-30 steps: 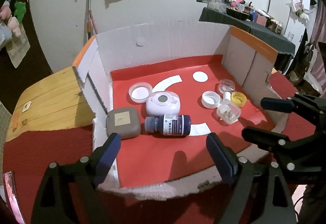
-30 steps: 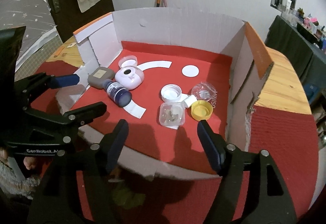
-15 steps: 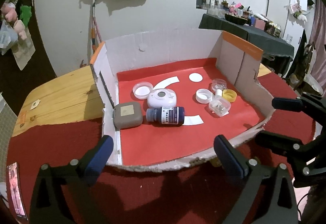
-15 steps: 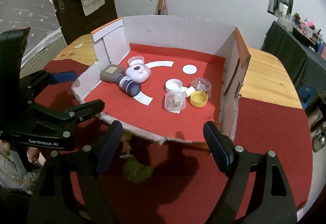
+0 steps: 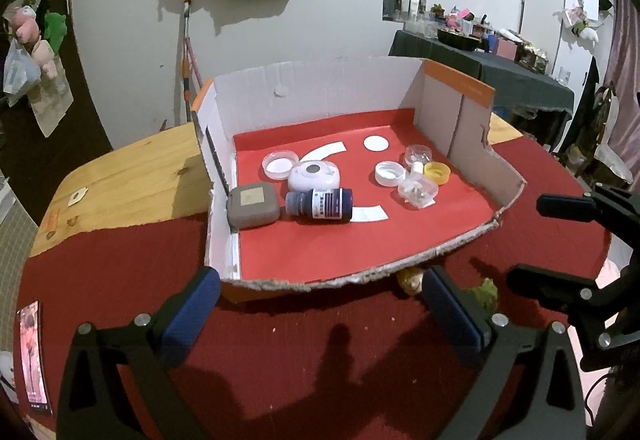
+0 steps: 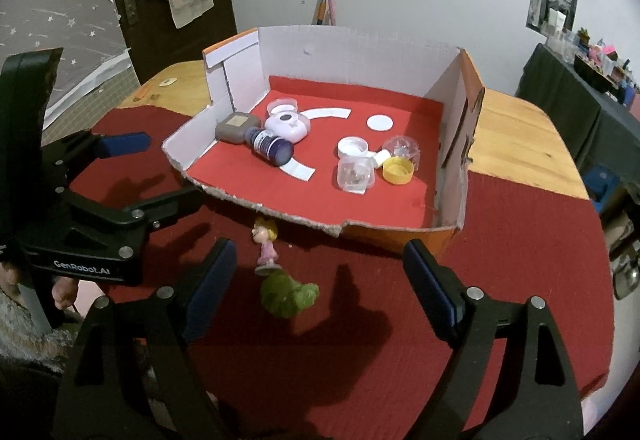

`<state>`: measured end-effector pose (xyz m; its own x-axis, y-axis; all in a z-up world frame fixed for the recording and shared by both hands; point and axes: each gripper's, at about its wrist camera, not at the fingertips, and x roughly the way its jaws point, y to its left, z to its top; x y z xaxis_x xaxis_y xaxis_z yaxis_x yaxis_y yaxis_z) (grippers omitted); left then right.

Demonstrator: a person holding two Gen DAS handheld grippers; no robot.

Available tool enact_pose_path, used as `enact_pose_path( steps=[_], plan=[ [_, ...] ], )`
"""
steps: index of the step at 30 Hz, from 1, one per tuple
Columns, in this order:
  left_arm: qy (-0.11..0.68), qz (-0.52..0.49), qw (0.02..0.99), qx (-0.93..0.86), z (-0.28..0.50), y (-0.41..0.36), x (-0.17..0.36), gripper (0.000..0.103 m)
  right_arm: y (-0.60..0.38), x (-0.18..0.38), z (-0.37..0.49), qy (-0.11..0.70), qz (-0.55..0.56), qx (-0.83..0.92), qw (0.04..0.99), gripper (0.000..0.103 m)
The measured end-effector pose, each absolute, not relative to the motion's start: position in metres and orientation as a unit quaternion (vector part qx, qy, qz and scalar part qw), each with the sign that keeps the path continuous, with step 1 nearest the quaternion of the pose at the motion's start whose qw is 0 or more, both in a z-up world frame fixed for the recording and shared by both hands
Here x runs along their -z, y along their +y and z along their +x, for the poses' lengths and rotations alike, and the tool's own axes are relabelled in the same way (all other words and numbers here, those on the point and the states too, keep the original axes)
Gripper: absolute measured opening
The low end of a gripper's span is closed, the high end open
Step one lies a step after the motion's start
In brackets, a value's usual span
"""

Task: Organize objects
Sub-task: 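Withdraw both open tools from the box toward the doll and plush toy, then grasp the pink-dressed doll with the left tool while the right tool grasps the green plush toy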

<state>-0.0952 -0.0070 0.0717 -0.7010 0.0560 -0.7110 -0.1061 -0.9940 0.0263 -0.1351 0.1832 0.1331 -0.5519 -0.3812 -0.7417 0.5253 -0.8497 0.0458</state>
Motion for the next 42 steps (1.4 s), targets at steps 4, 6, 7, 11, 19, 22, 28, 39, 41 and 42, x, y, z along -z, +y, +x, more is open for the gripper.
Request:
enact_pose_path(
  steps=[4,6,7,11,19,22,28,39,41,42],
  plan=[
    [0.03,-0.389,0.043,-0.92,-0.092,-0.008,-0.068,0.103,0.183,-0.13,-0.131,0.093,0.399,0.874,0.26,0.086],
    [0.03,-0.392,0.043,-0.918,-0.09,-0.009,-0.064,0.103,0.183,-0.128,-0.128,0.094,0.401,0.873,0.26,0.086],
    [0.03,-0.394,0.043,-0.918,-0.089,-0.009,-0.063,0.103,0.183,-0.127,-0.127,0.094,0.401,0.873,0.261,0.086],
    [0.032,-0.399,0.043,-0.916,-0.086,-0.009,-0.057,0.103,0.182,-0.119,-0.125,0.099,0.408,0.869,0.26,0.086],
    [0.039,-0.417,0.052,-0.907,-0.082,-0.004,-0.041,0.103,0.18,-0.091,-0.13,0.12,0.432,0.859,0.247,0.086],
    [0.045,-0.422,0.057,-0.904,-0.082,0.001,-0.035,0.103,0.18,-0.082,-0.134,0.12,0.442,0.855,0.245,0.086],
    [0.052,-0.429,0.073,-0.899,-0.086,0.01,-0.03,0.103,0.181,-0.074,-0.141,0.114,0.448,0.851,0.249,0.086],
    [0.057,-0.432,0.107,-0.893,-0.096,0.024,-0.027,0.103,0.2,-0.081,-0.156,0.08,0.444,0.861,0.235,0.085],
    [0.066,-0.431,0.115,-0.893,-0.098,0.028,-0.027,0.103,0.197,-0.08,-0.155,0.088,0.445,0.857,0.244,0.082],
    [0.072,-0.43,0.119,-0.892,-0.099,0.031,-0.027,0.103,0.195,-0.079,-0.155,0.09,0.446,0.856,0.246,0.08]
  ],
)
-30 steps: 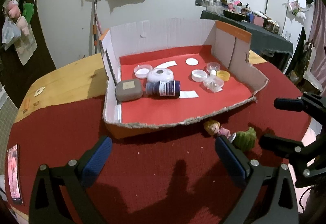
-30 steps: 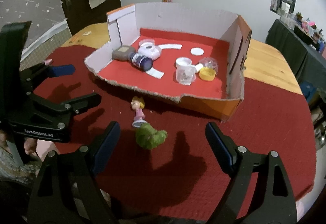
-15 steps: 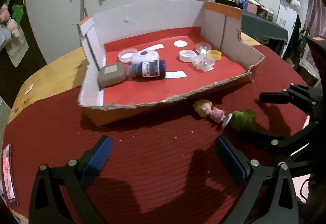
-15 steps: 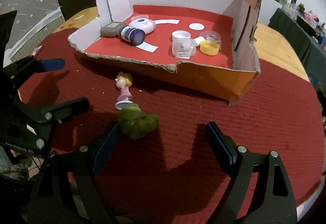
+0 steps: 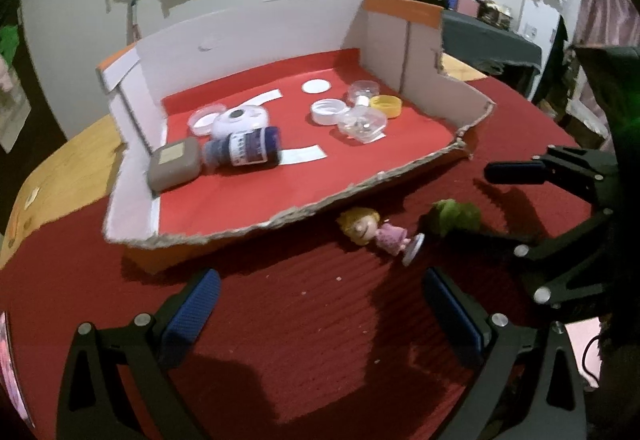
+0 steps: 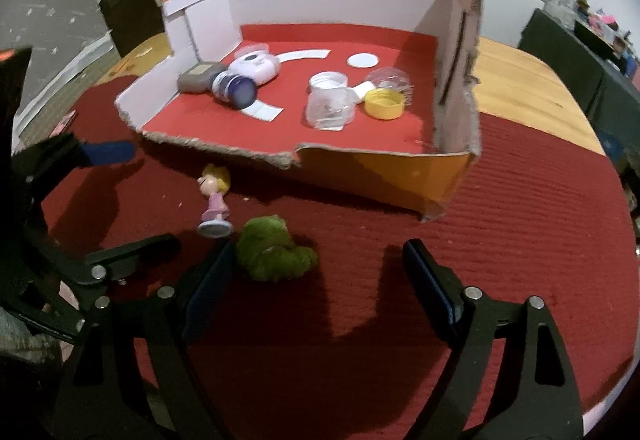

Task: Organize objects
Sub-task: 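Grasp the pink-dressed doll with the left tool while the right tool grasps the green plush toy, then carry the doll and green plush toy up over the box wall into the box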

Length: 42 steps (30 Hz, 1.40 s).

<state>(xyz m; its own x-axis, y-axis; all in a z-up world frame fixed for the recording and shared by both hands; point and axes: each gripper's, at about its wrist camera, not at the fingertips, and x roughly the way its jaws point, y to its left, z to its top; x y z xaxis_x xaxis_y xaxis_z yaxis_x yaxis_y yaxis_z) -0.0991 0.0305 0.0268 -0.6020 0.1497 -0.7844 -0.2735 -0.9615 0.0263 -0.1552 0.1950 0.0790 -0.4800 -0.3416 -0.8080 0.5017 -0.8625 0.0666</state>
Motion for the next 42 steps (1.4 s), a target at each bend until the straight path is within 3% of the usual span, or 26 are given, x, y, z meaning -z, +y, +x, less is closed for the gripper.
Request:
enact_pose_path(
  steps=[5,10,11,20,25,27,42],
  plan=[
    [0.097,-0.431,0.14,-0.886,-0.107,0.039,-0.024,0.103,0.191,-0.078,-0.156,0.085,0.452,0.846,0.27,0.054],
    [0.096,-0.443,0.174,-0.874,-0.114,0.043,-0.021,0.103,0.187,-0.078,-0.157,0.088,0.455,0.839,0.285,0.043],
    [0.1,-0.444,0.181,-0.872,-0.115,0.045,-0.019,0.103,0.187,-0.078,-0.157,0.089,0.454,0.839,0.286,0.03],
    [0.081,-0.458,0.177,-0.868,-0.128,0.048,-0.01,0.095,0.202,-0.077,-0.161,0.091,0.453,0.848,0.26,0.029],
    [0.069,-0.447,0.165,-0.876,-0.127,0.044,-0.013,0.072,0.196,-0.075,-0.159,0.095,0.452,0.848,0.26,0.029],
    [0.064,-0.444,0.165,-0.878,-0.126,0.043,-0.015,0.054,0.195,-0.075,-0.157,0.097,0.45,0.849,0.259,0.029],
    [0.049,-0.432,0.159,-0.886,-0.101,0.033,-0.026,0.053,0.181,-0.09,-0.141,0.099,0.432,0.852,0.28,0.026]
  ],
)
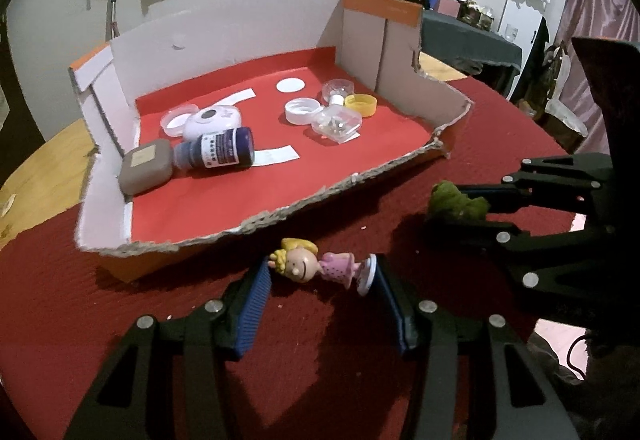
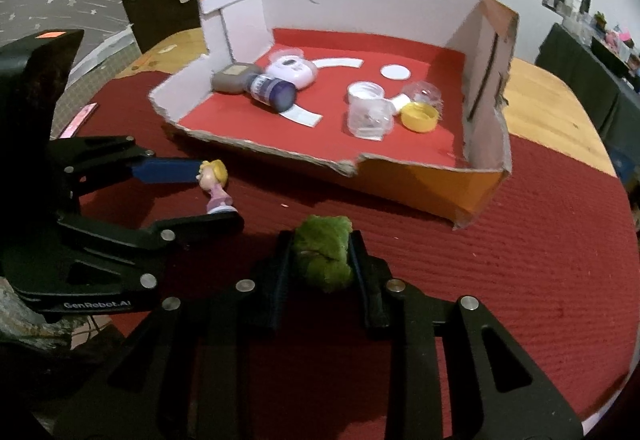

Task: Organize objects
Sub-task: 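Carry the doll and green plush toy up over the box wall into the box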

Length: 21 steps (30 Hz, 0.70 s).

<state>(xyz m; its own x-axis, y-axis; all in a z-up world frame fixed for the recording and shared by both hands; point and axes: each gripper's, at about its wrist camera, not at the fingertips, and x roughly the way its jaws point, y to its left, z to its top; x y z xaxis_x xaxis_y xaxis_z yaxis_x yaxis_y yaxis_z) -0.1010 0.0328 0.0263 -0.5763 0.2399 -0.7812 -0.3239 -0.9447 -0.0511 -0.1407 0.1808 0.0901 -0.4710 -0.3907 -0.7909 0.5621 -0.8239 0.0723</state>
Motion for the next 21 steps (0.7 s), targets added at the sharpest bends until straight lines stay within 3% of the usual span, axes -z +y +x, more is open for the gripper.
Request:
enact_pose_path(
  steps=[21],
  plan=[
    [0.028,-0.395,0.172,-0.902,-0.08,0.02,-0.064,0.053,0.172,-0.129,-0.128,0.088,0.397,0.858,0.313,0.025]
  ],
)
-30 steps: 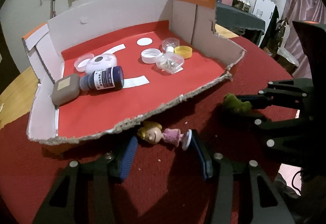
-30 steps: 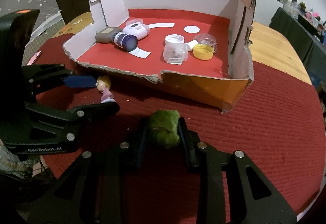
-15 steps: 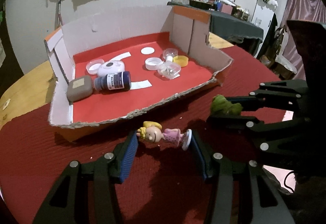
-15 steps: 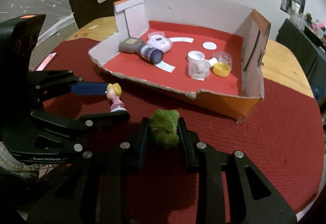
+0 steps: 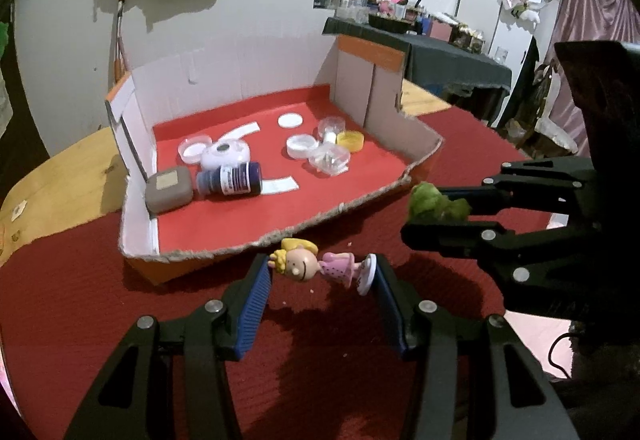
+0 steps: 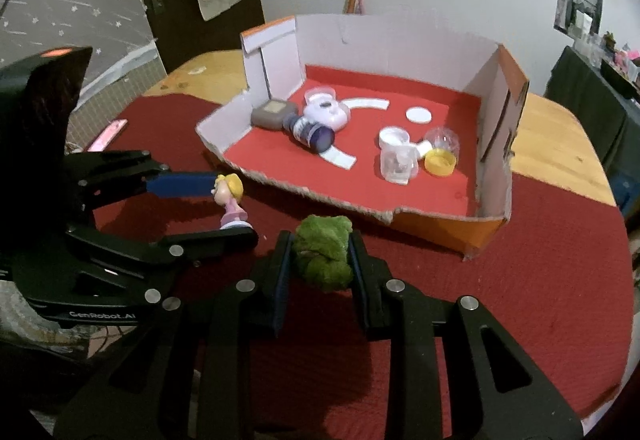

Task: Organize objects
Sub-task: 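Carry the doll and green plush toy up over the box wall into the box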

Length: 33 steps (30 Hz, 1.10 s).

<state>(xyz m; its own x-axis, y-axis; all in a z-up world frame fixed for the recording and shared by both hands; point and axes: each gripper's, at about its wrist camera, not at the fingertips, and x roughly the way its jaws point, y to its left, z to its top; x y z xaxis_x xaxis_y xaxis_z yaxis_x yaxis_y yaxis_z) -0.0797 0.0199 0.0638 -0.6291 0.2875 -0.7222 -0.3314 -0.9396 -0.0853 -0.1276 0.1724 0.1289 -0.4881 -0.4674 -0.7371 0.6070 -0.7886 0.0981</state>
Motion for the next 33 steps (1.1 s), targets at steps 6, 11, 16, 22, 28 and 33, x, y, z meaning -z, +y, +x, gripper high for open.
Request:
enact_pose_path(
  steps=[6,11,16,22,28,33],
  plan=[
    [0.014,-0.376,0.17,-0.911,-0.083,0.011,-0.083,0.053,0.172,-0.147,-0.133,0.082,0.381,0.863,0.321,0.025],
    [0.012,-0.375,0.157,-0.913,-0.096,0.006,-0.09,0.053,0.171,-0.153,-0.147,0.08,0.38,0.865,0.318,0.025],
    [0.008,-0.391,0.151,-0.908,-0.113,0.003,-0.088,0.053,0.17,-0.15,-0.163,0.079,0.39,0.862,0.314,0.025],
    [0.011,-0.424,0.135,-0.895,-0.133,0.003,-0.075,0.053,0.167,-0.14,-0.18,0.079,0.411,0.855,0.308,0.025],
    [0.018,-0.446,0.125,-0.886,-0.147,0.002,-0.06,0.053,0.163,-0.127,-0.196,0.079,0.43,0.846,0.305,0.025],
    [0.018,-0.454,0.12,-0.883,-0.155,0.001,-0.051,0.053,0.157,-0.118,-0.206,0.077,0.443,0.838,0.31,0.025]
  ],
)
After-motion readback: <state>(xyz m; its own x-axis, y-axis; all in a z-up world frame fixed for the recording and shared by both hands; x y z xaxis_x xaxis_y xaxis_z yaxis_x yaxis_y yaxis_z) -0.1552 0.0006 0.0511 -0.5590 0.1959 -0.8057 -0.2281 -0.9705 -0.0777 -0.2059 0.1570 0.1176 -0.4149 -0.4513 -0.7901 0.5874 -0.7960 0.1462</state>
